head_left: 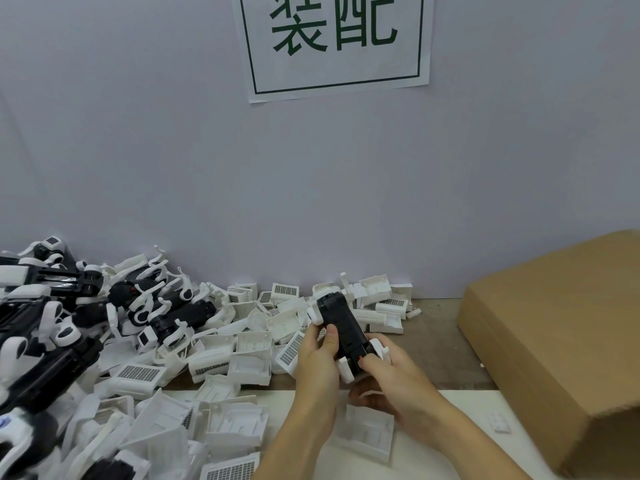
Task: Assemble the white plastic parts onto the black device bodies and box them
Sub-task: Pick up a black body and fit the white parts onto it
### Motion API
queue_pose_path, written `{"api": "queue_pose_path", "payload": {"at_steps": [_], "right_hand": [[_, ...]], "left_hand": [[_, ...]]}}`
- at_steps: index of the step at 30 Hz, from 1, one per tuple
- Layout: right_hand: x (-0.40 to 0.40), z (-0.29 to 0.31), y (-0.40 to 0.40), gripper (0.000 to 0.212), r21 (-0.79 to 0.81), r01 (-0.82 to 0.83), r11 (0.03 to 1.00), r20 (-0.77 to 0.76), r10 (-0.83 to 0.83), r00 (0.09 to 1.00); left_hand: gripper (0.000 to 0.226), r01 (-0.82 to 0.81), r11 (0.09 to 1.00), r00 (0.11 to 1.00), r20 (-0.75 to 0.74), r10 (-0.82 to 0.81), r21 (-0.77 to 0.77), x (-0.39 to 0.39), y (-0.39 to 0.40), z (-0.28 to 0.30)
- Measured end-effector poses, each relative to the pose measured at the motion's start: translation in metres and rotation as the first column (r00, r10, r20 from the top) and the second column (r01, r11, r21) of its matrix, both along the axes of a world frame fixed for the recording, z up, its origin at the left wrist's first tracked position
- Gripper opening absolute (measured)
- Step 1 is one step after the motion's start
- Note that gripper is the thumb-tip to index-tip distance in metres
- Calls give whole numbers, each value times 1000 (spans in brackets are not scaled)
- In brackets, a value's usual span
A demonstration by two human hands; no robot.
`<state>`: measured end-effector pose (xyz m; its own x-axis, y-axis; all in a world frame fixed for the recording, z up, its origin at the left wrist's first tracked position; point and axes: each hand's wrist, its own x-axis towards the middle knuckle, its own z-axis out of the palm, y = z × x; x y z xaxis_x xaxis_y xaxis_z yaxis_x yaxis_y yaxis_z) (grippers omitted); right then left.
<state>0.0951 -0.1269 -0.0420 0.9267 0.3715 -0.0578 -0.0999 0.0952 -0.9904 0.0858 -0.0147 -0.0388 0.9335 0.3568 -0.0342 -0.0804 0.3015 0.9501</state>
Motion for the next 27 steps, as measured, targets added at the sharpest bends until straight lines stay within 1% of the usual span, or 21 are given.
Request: {"api": "queue_pose_path", "payload": {"at_steps": [3,5,8,11,14,18,21,25,27], "right_hand": [[1,1,0,15,2,-2,1000,-27,2,1000],[3,1,0,14,-28,4,1000,-6,-4,1000],[3,0,-1,20,-63,-15,998,15,16,1000],[3,1,-3,25,-40,-31,999,8,32,999],[2,2,-3,26,-34,-45,998,-3,45,999],[2,3,-1,20,-52,-15,999,-18,14,1000],[1,4,-2,14,-45,-22,999,-26,20,999],[0,4,-5,20,-45,-126,991,-8,126,992],[0,4,-8,27,-104,-187,977,38,192,981]], "left_hand": [[20,-4,1000,1000,4,4,15,1,0,0],[21,-2,1000,1000,6,2,19,2,0,-2],[21,-7,1000,1000,-1,7,-6,5,2,-4],[21,-3,999,1000,-10,3,-52,5,5,-3],[22,2,998,1000,-20,-3,-62,5,5,-2],[19,9,999,1000,-8,-10,-50,2,3,1],[18,37,998,999,23,-36,-55,0,1,1],[25,35,984,999,31,-30,-177,1,3,3],[30,8,973,1000,-7,-10,-230,3,4,2]]}}
